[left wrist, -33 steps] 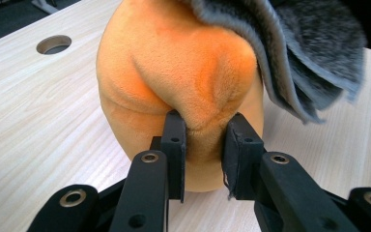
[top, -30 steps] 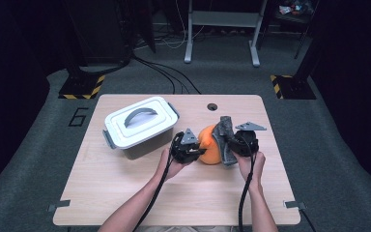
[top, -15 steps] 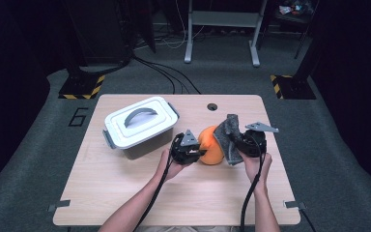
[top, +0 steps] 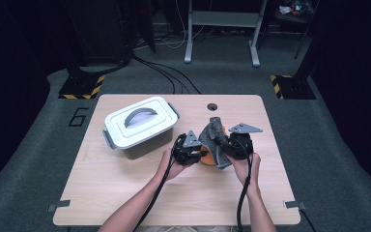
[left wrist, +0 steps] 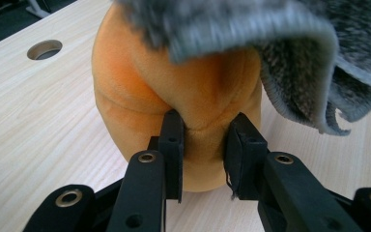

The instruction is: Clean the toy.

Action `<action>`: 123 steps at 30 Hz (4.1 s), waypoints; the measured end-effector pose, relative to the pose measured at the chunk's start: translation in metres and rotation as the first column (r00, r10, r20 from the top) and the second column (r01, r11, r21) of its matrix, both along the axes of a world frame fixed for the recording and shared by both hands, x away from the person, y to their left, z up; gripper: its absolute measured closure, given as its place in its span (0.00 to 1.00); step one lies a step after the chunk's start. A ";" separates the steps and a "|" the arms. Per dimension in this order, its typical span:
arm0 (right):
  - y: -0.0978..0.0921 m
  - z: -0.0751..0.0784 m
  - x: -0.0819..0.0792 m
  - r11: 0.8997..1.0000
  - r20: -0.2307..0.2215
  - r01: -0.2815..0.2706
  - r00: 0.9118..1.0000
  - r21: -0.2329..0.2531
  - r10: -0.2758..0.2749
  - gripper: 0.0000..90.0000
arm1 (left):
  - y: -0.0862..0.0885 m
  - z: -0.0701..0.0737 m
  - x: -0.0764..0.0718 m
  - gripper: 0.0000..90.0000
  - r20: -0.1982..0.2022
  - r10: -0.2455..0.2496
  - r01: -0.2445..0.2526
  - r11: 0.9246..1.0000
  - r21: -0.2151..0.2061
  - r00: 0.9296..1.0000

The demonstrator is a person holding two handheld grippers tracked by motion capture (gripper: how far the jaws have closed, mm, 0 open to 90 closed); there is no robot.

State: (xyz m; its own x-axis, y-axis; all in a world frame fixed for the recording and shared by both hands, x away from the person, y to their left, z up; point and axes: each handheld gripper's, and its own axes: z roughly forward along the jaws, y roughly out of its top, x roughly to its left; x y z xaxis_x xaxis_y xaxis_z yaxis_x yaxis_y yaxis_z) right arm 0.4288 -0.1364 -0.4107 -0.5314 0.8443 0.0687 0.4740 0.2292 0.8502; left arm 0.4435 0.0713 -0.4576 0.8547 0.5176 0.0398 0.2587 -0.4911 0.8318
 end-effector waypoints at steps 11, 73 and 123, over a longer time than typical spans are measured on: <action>-0.030 -0.014 0.024 0.992 -0.053 0.128 0.990 0.012 -0.127 0.79 | -0.001 0.000 0.000 0.79 -0.004 -0.002 0.002 1.000 -0.006 1.000; 0.003 0.017 0.025 0.995 -0.057 0.014 0.998 -0.096 -0.020 0.80 | -0.011 -0.005 -0.011 0.76 0.109 -0.025 0.020 0.999 0.048 0.994; -0.029 0.028 0.004 0.996 0.048 0.078 0.996 0.034 -0.080 0.79 | -0.006 -0.006 -0.005 0.76 0.073 0.022 -0.022 1.000 0.012 0.997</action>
